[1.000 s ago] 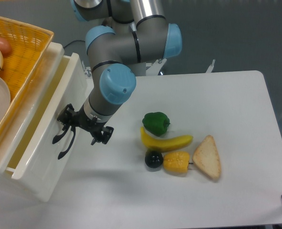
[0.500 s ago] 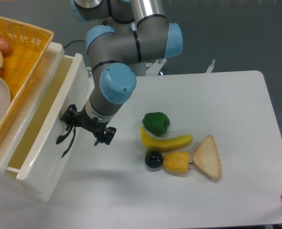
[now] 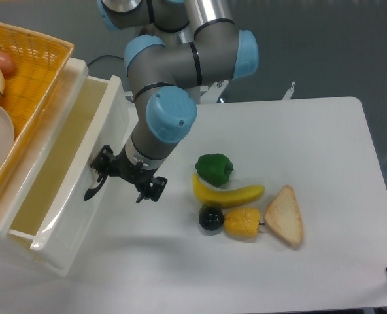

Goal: Slide the top white drawer open

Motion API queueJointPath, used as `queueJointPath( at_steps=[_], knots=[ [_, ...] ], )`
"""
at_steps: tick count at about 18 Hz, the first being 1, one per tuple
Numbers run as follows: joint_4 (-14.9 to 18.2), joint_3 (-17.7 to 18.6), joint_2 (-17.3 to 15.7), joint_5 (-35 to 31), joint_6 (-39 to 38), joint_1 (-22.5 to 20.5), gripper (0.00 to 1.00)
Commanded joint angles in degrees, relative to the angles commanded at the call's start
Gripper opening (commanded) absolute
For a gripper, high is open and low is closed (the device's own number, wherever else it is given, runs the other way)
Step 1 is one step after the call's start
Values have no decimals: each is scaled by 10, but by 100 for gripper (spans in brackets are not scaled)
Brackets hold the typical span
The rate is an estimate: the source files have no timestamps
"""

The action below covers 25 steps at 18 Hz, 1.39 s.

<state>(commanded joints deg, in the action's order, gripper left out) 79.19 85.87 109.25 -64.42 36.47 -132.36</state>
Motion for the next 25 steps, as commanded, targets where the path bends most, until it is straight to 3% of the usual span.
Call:
queueJointPath(
  at_steps=[25],
  knots=[
    [1, -9, 4, -12, 33, -17, 100]
  ],
)
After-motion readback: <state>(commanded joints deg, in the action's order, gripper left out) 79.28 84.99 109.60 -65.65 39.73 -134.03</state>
